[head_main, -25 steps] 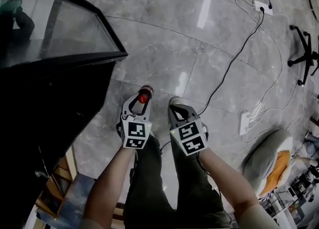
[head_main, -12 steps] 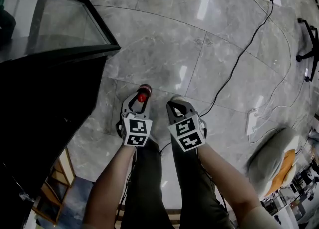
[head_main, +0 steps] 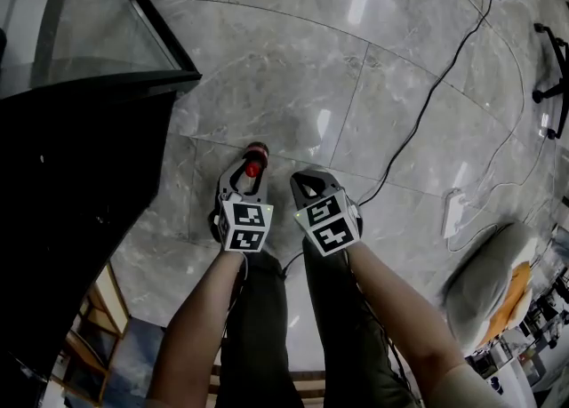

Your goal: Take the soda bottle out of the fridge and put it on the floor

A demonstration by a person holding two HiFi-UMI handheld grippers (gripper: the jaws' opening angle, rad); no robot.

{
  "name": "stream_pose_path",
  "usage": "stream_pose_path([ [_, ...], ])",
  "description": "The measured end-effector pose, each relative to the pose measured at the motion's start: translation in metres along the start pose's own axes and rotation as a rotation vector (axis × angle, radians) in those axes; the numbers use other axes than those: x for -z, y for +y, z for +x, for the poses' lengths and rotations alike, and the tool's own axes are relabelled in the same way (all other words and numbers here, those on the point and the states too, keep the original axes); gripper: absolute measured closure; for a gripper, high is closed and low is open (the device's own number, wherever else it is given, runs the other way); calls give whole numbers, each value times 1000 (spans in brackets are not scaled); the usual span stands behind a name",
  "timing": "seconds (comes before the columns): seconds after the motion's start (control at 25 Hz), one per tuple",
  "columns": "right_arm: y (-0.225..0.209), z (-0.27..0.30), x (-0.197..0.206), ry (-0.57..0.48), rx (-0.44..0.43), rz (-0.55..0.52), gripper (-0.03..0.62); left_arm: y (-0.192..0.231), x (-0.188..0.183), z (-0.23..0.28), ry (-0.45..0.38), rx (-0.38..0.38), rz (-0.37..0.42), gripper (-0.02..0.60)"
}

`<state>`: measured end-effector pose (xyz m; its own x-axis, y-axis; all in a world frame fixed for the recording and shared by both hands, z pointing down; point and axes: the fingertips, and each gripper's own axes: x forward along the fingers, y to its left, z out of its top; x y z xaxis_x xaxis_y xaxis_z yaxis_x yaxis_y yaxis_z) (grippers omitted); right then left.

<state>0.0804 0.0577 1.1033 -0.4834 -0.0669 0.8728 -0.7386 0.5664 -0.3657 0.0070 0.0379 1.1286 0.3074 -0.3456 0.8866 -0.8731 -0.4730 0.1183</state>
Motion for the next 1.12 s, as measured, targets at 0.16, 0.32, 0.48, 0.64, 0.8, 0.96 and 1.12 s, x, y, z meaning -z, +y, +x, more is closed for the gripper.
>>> stream_pose_path([
  [0.16,-5,8,16,8,-7,51,597,-4,14,13,43,1,51,440],
  [0.32,-7,11,32,28,-14,106,597,-10,21,18,44,14,88,449],
  [0.48,-4,12,42,43,-23,124,597,-12,22,18,60,4,86,448],
  [0.64,1,7,37,47,-34,110,597,-12,25,14,103,-1,77,422],
  [0.8,6,-5,23,43,-38,91,597,-13,15,-1,114,6,49,391],
  [0.96,10,-23,6,38,-32,65,597,-12,-1,-24,103,14,26,390],
  [1.12,17,-51,-7,49,-33,22,597,-12,-16,-54,77,11,13,434],
])
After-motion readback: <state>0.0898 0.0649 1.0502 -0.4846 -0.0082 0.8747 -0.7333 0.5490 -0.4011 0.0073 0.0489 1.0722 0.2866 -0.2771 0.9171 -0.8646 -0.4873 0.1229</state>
